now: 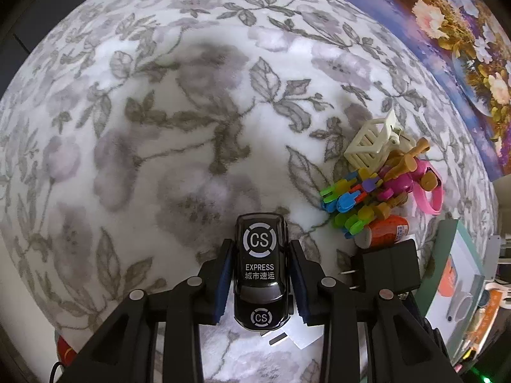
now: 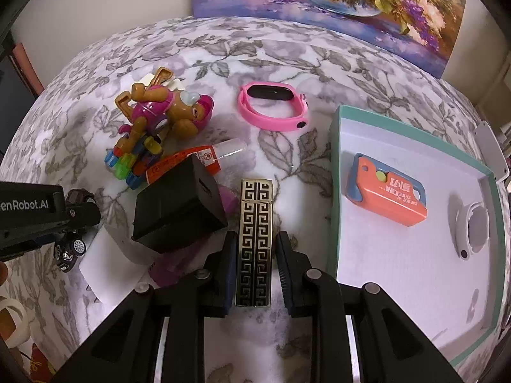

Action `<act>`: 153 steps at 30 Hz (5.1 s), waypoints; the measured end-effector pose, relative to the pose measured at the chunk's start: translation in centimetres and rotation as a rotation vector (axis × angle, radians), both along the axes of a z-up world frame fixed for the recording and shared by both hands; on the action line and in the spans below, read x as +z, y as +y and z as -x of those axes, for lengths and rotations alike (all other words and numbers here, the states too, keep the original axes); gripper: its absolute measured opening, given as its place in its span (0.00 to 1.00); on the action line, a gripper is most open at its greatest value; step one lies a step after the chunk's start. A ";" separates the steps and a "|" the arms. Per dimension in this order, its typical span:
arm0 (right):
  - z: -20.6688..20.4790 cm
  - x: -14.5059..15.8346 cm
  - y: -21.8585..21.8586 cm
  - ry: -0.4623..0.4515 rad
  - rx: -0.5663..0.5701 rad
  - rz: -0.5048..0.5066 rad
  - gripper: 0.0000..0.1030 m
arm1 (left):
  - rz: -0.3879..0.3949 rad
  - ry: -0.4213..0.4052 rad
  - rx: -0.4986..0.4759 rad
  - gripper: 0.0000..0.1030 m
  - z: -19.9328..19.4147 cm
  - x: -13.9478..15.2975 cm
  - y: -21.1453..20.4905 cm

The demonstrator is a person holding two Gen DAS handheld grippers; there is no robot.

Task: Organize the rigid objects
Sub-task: 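Carry the gold bar into the tray with the right gripper while the left gripper places the black car there, then grasp the black charger with the right gripper while the left gripper grasps the white plug adapter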

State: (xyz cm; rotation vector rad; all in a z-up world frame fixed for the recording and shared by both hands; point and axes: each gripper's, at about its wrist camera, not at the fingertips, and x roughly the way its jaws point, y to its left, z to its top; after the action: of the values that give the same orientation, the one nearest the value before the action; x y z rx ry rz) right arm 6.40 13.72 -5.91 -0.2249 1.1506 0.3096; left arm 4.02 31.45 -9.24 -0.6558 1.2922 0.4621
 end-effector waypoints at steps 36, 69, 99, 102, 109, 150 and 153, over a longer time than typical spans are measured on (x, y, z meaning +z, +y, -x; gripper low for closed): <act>-2.4 5.7 -10.0 0.007 -0.250 -0.170 0.20 | -0.084 -0.213 -0.045 0.35 0.9 9.9 -6.4; -3.3 4.1 -30.1 0.029 -0.712 -0.066 0.21 | -0.259 -0.115 -0.611 0.35 -2.8 6.7 -27.1; -2.6 6.6 -22.4 -0.024 -0.532 0.006 0.73 | -0.178 -0.156 -0.368 0.99 -2.6 9.3 -17.7; -2.5 6.5 -21.1 -0.021 -0.503 -0.001 0.76 | -0.174 -0.150 -0.318 1.00 -2.1 9.4 -15.4; -1.7 7.3 -17.5 -0.026 -0.431 -0.069 0.85 | -0.191 -0.142 -0.176 1.00 -1.0 9.8 -10.2; -0.5 2.2 1.3 0.032 -0.024 -0.054 0.91 | -0.096 0.019 0.112 1.00 3.9 3.4 2.2; -0.6 1.7 1.9 0.033 -0.003 -0.049 0.91 | -0.093 0.029 0.120 1.00 3.8 3.0 2.5</act>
State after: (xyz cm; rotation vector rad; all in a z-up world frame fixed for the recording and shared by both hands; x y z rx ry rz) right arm 6.98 15.63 -4.24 -0.1753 1.1739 0.3400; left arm 0.23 33.97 -6.28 -0.6522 1.2554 0.6286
